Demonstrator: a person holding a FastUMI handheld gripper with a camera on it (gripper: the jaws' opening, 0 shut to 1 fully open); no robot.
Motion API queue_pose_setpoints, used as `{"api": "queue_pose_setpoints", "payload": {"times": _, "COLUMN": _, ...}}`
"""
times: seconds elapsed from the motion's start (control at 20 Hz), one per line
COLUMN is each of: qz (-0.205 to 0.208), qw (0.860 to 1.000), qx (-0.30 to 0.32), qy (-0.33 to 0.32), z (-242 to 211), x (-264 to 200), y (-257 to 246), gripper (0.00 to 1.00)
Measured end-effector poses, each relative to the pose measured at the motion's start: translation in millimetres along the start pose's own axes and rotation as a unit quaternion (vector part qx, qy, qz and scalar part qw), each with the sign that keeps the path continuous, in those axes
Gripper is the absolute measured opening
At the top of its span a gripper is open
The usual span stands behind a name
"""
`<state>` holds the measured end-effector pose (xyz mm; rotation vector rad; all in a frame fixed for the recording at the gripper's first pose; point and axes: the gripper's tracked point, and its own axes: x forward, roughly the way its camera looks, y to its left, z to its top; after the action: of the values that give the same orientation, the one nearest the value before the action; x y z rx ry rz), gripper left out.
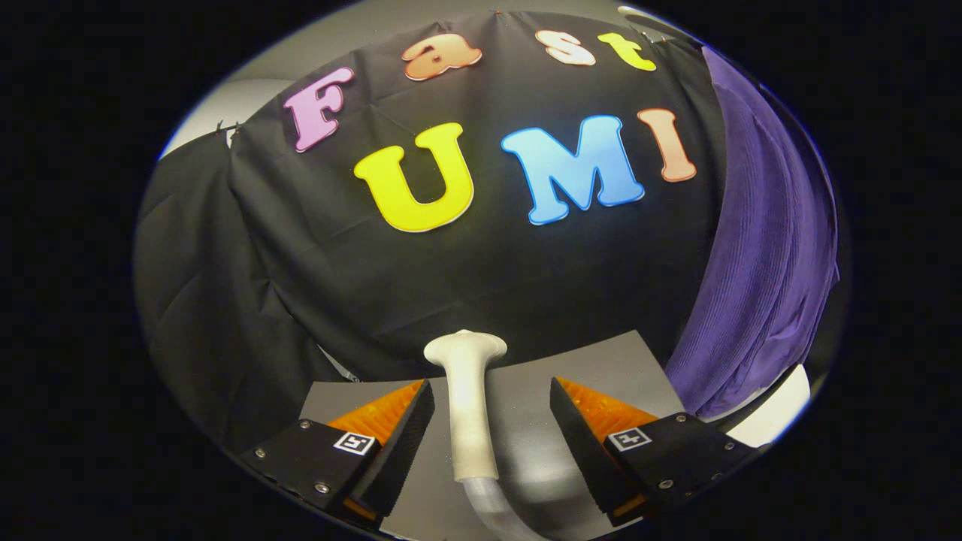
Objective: Iron the clothes twice with a garment steamer, once on the left side and once on the right side.
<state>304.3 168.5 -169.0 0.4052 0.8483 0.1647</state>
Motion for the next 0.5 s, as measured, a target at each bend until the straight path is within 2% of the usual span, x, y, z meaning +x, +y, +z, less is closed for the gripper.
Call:
{"api": "queue_pose_setpoints", "payload": {"times": 0.35, "qz": 0.02, "qw": 0.995, "qx": 0.029, "qy": 0.091, "z": -41, "x": 50, "y": 27, "gripper": 0.96}}
{"api": "queue_pose_setpoints", "payload": {"times": 0.5, "qz": 0.023, "qw": 0.993, "qx": 0.05, "qy": 0.107, "z": -55, "x": 63, "y": 32, "gripper": 0.96}}
